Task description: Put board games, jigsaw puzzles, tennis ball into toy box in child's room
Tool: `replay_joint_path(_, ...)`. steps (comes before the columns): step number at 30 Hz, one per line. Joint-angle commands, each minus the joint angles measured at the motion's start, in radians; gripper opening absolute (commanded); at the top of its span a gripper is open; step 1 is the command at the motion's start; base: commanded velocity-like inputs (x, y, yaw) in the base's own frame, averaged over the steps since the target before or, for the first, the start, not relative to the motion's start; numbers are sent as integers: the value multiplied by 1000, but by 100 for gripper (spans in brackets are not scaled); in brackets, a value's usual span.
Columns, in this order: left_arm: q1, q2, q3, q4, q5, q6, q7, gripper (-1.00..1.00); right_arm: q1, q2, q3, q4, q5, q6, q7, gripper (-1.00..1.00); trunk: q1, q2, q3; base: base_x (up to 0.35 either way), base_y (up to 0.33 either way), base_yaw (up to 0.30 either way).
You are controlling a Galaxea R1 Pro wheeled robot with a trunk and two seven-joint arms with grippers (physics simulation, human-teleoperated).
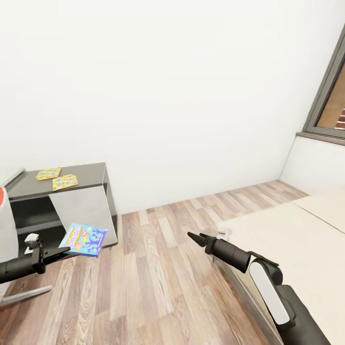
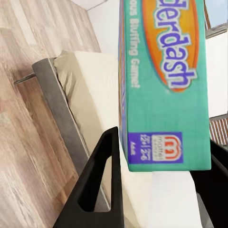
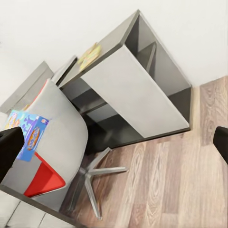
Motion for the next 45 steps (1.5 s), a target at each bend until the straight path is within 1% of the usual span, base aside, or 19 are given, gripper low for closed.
replay_joint_path(1,-1,-1,0,0,0,10,-4,-100,0,-1,0,0,-6,5,-2,100,-4,7,2,0,0,290)
replay_joint_path(4,-1,-2,1,0,0,9,-4,-100,0,-1,0,1,-5,5,-11,100,-16,28,12,0,0,290)
replay_joint_path(8,-1,-4,1,0,-1,8,-4,-100,0,-1,0,1,-3,5,-40,100,-31,56,24,0,0,290)
replay_joint_path(11,-1,-4,0,0,-1,8,-4,-100,0,-1,0,1,10,5,-60,100,-42,77,34,0,0,290)
replay_joint_path(17,-1,-4,-2,0,-2,6,-4,-100,0,-1,-1,2,25,5,-69,100,-65,119,52,0,0,290)
replay_joint_path(24,-1,-5,-2,0,-3,6,-4,-100,0,-1,-3,3,27,3,-110,100,-92,168,74,0,0,290)
replay_joint_path(27,-1,-9,-2,0,-5,6,-4,-100,0,0,-3,4,26,3,-157,100,-104,189,84,0,0,290)
replay_joint_path(28,-1,-12,-2,0,-6,6,-4,-100,0,0,-3,4,26,2,-184,100,-108,196,87,0,0,290)
replay_joint_path(30,-1,-18,-3,0,-7,6,-4,-100,0,1,-3,4,26,2,-252,100,-115,210,93,0,0,290)
replay_joint_path(32,-1,-25,-8,0,-8,6,-4,-100,0,6,-2,4,26,2,-340,100,-123,224,99,0,0,290)
replay_joint_path(33,-1,-28,-13,0,-8,5,-4,-100,0,11,-2,4,26,3,-387,100,-127,231,103,0,0,290)
replay_joint_path(34,-1,-29,-16,0,-9,5,-4,-100,0,15,-2,4,26,3,-411,100,-131,238,106,0,0,290)
replay_joint_path(35,-1,-32,-23,0,-10,6,-4,-100,0,26,-2,3,26,4,-458,100,-134,245,109,0,0,290)
replay_joint_path(36,-1,-33,-26,0,-10,6,-4,-100,0,32,-1,3,26,4,-480,100,-138,252,112,0,0,290)
replay_joint_path(38,-1,-37,-41,0,-11,6,-4,-100,0,53,-1,2,25,5,-555,100,-146,266,118,0,0,290)
replay_joint_path(39,-1,-38,-44,0,-11,6,-4,-100,0,57,0,2,25,5,-569,100,-150,273,121,0,0,290)
replay_joint_path(40,-1,-43,-54,0,-12,6,-4,-100,0,65,0,2,25,5,-597,100,-154,280,124,0,0,290)
replay_joint_path(41,-1,-49,-60,0,-11,6,-4,-100,0,68,0,1,26,5,-608,100,-157,287,128,0,0,290)
replay_joint_path(45,-3,-77,-68,-1,-11,6,17,-100,0,71,-1,1,25,4,-623,100,-173,315,140,0,0,290)
